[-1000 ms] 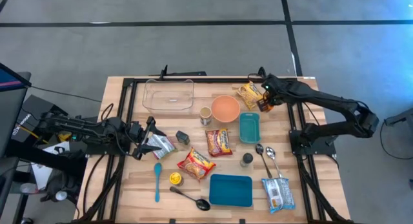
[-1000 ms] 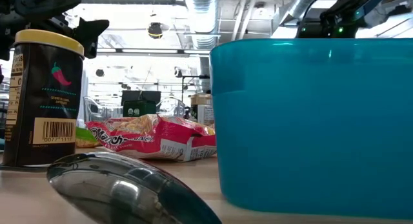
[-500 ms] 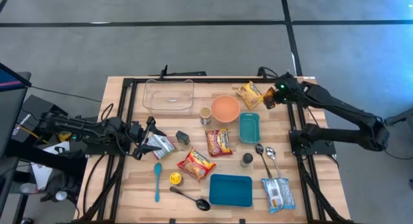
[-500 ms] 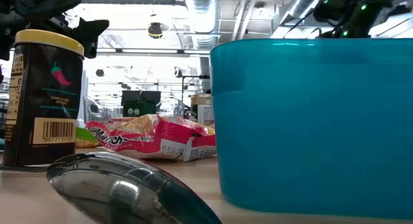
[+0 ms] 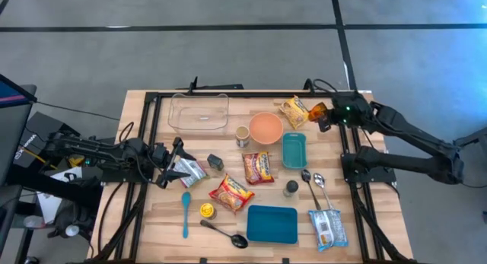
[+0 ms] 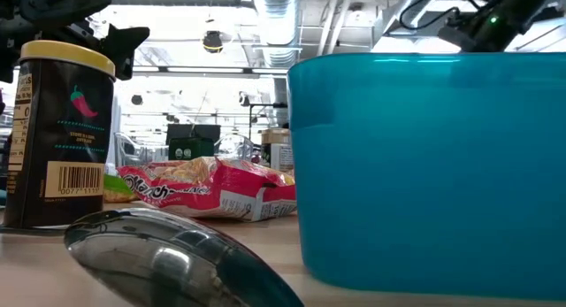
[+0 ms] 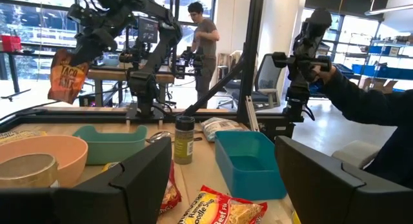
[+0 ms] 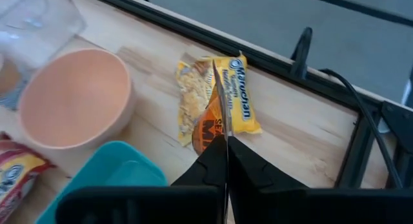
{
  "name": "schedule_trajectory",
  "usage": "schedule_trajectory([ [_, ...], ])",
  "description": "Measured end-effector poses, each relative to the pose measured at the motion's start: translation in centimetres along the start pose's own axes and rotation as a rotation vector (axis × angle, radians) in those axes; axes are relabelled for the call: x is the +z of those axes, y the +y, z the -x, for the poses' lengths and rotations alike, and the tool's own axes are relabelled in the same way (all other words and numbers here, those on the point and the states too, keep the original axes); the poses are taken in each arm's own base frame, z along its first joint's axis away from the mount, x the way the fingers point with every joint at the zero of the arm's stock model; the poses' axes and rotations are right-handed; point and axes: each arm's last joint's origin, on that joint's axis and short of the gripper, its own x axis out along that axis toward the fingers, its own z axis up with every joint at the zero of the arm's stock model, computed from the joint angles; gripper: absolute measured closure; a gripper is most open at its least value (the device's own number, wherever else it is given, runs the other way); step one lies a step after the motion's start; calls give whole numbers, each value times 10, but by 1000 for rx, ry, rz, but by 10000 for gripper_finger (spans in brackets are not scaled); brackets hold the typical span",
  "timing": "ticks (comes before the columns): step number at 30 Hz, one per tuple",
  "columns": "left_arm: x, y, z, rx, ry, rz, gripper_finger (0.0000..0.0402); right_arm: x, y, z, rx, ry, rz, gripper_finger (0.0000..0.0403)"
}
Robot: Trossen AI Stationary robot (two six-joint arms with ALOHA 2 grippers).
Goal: Pick & Place Food Item
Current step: Put the orange seasoning pack into the blue bin
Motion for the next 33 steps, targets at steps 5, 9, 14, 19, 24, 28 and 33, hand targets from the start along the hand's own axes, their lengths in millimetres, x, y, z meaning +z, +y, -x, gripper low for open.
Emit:
schedule_trajectory([
  [5, 0, 0, 0, 0, 0, 0, 131, -1, 3, 7, 47, -35, 15, 403],
  [9, 0, 0, 0, 0, 0, 0, 131, -1, 7, 11, 94, -62, 14, 403],
  [14, 0, 0, 0, 0, 0, 0, 131, 1, 14, 14, 163, -94, 25, 403],
  [19, 0, 0, 0, 0, 0, 0, 131, 2, 21, 16, 216, -122, 48, 403],
  [24, 0, 0, 0, 0, 0, 0, 131, 2, 30, 21, 288, -157, 75, 403],
  [28, 0, 0, 0, 0, 0, 0, 131, 7, 37, 31, 355, -190, 92, 403],
  [33, 0, 0, 0, 0, 0, 0, 131, 16, 46, 48, 444, -236, 109, 403],
])
